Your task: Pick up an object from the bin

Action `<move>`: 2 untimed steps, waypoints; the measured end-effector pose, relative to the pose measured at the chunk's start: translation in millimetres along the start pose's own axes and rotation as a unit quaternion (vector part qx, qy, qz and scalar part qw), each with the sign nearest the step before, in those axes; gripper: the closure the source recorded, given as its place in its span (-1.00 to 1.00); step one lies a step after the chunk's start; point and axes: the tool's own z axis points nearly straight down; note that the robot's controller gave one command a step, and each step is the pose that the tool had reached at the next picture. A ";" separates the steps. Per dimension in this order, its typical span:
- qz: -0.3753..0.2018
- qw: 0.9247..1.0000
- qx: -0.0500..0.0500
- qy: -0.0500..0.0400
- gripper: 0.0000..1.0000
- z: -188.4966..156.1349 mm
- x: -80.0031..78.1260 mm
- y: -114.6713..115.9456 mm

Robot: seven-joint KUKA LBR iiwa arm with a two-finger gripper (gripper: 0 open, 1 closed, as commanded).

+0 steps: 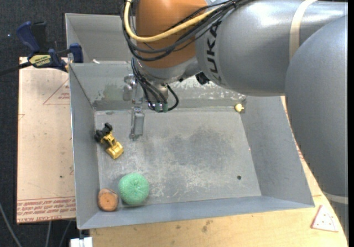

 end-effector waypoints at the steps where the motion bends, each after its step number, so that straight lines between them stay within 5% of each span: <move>1: 0.002 1.000 -0.001 -0.004 -1.00 -5.3 -1.2 -1.3; 2: 0.027 1.000 -0.001 -0.006 -1.00 47.4 21.1 -5.3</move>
Offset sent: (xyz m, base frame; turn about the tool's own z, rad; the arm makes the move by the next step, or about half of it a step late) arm -0.0387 -0.0086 -0.0861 0.0902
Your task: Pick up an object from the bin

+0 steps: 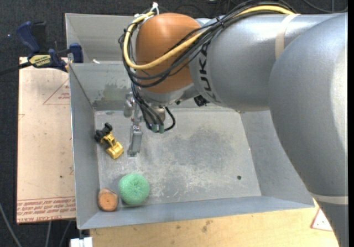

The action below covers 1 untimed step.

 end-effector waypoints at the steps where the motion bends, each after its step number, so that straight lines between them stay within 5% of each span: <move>1: -0.063 0.998 0.002 0.005 -1.00 25.4 30.0 -9.1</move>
Offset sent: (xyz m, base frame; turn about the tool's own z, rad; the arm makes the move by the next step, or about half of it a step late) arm -0.0812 0.0179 -0.0691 -0.2793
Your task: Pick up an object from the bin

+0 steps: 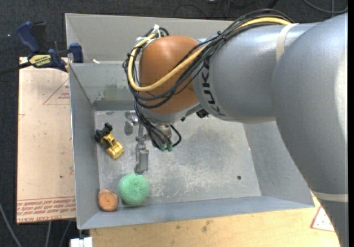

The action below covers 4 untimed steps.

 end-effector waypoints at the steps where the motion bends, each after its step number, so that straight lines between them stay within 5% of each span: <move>1: -0.111 0.994 -0.001 -0.003 -1.00 19.4 23.0 13.0; 2: -0.072 0.997 -0.002 -0.003 -1.00 51.3 32.5 -26.7; 3: -0.016 1.000 0.001 -0.002 -1.00 70.7 52.1 -42.6; 4: -0.077 0.997 -0.001 -0.003 -1.00 78.6 51.3 -21.8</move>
Offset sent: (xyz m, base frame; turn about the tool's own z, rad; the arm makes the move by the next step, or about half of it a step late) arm -0.0306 -0.0621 -0.0682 -0.1095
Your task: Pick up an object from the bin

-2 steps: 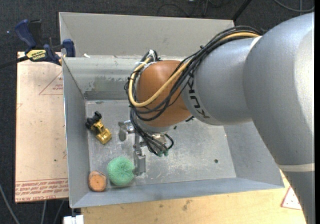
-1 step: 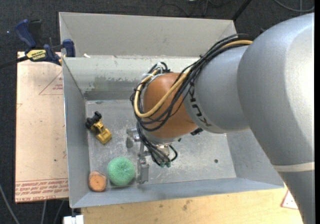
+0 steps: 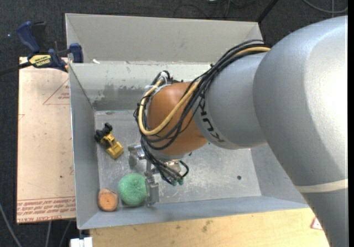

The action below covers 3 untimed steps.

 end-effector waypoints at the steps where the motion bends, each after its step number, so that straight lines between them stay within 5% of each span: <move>1: -0.024 1.000 0.000 0.000 1.00 9.2 2.2 45.6; 2: -0.023 1.000 0.000 0.000 1.00 9.2 2.2 45.4; 3: -0.027 1.000 0.000 -0.001 1.00 -135.0 -7.2 44.4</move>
Offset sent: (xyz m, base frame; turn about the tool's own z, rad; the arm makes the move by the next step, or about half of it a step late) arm 0.0000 0.0000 0.0000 0.0000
